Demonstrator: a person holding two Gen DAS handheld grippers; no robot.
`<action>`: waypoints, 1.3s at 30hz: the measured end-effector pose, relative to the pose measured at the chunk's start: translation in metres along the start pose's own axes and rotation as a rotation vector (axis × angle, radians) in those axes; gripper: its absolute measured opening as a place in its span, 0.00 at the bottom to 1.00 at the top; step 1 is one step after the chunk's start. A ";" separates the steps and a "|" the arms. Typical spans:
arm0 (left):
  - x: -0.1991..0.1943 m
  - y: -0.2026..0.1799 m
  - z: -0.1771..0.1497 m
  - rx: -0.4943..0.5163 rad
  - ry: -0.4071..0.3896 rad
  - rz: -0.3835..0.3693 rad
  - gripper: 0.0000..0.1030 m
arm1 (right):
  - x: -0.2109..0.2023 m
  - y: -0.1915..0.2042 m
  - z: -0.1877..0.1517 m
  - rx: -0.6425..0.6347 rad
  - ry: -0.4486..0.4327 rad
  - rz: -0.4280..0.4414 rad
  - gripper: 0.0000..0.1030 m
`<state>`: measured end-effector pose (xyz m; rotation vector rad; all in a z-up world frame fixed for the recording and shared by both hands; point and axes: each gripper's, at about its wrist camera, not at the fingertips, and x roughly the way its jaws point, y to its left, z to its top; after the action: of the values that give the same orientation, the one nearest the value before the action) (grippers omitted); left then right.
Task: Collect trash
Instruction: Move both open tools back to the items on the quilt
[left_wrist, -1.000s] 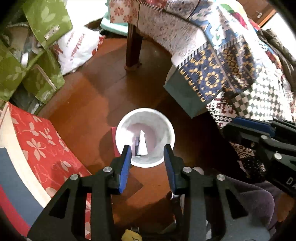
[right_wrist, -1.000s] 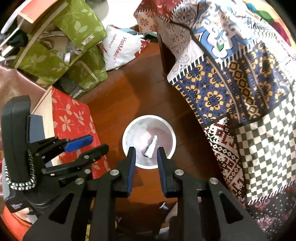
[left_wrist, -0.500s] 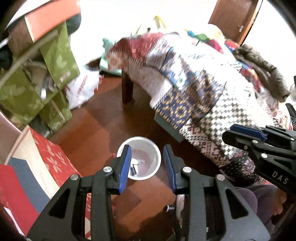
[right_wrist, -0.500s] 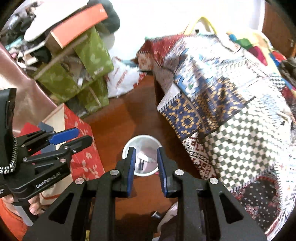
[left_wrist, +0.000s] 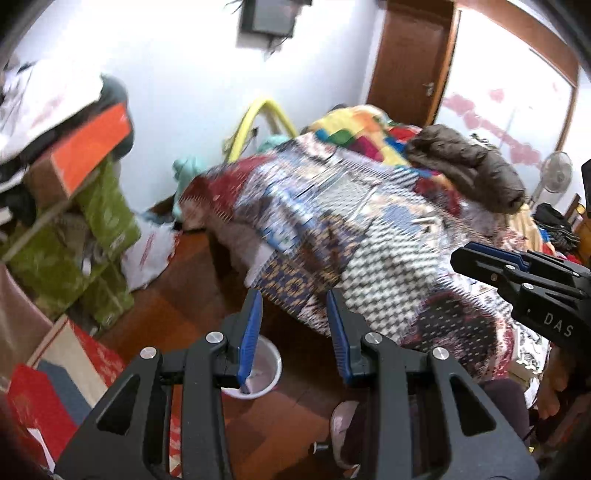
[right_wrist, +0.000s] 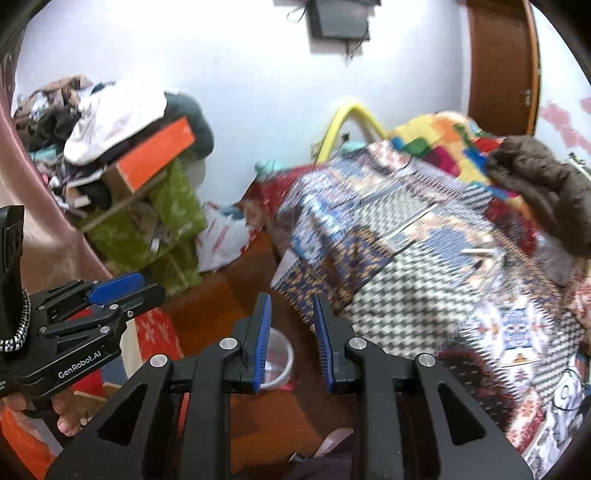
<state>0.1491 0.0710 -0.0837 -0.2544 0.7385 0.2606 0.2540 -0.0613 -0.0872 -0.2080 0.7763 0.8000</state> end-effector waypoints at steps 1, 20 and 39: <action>-0.003 -0.009 0.004 0.014 -0.012 -0.011 0.34 | -0.010 -0.005 0.001 0.001 -0.021 -0.015 0.21; 0.047 -0.160 0.071 0.193 -0.040 -0.184 0.51 | -0.072 -0.136 0.001 0.110 -0.139 -0.255 0.42; 0.237 -0.258 0.086 0.341 0.149 -0.258 0.53 | 0.006 -0.305 -0.030 0.343 0.030 -0.316 0.50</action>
<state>0.4540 -0.1094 -0.1506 -0.0431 0.8744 -0.1318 0.4573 -0.2827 -0.1465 -0.0323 0.8702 0.3585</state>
